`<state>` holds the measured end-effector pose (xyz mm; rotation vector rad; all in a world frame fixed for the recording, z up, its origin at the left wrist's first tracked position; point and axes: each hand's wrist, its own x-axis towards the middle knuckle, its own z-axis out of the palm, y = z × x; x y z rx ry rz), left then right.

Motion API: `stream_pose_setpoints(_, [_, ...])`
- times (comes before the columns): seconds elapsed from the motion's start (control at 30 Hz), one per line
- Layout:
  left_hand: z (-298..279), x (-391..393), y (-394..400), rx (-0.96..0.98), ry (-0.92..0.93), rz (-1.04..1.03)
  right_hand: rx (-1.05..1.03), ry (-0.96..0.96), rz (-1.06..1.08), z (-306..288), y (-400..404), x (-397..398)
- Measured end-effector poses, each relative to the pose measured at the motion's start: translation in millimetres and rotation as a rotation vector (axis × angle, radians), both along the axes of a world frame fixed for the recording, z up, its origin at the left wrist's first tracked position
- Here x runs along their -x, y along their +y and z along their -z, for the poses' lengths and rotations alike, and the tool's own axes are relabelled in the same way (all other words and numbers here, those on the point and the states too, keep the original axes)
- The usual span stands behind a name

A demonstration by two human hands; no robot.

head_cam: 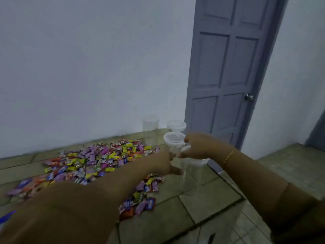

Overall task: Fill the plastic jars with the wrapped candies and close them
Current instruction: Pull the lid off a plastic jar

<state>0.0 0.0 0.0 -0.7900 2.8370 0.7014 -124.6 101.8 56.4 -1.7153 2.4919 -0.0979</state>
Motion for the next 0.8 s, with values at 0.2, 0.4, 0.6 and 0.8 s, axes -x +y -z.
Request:
stream_pose_setpoints(0.2, [38, 9, 0, -0.194, 0.152, -0.012, -0.073, -0.084, 0.042, 23, 6, -1])
stream_pose_setpoints(0.4, [48, -20, -7, -0.247, 0.429, 0.04, -0.002, -0.045, -0.013, 34, -13, -34])
stream_pose_setpoints(0.6, [56, -77, -36, -0.223, 0.478, -0.222, 0.123, -0.047, -0.126, 44, -51, -82])
stream_pose_setpoints(0.8, [53, -127, -43, -0.136, 0.445, -0.365, 0.186, -0.149, -0.271, 52, -83, -133])
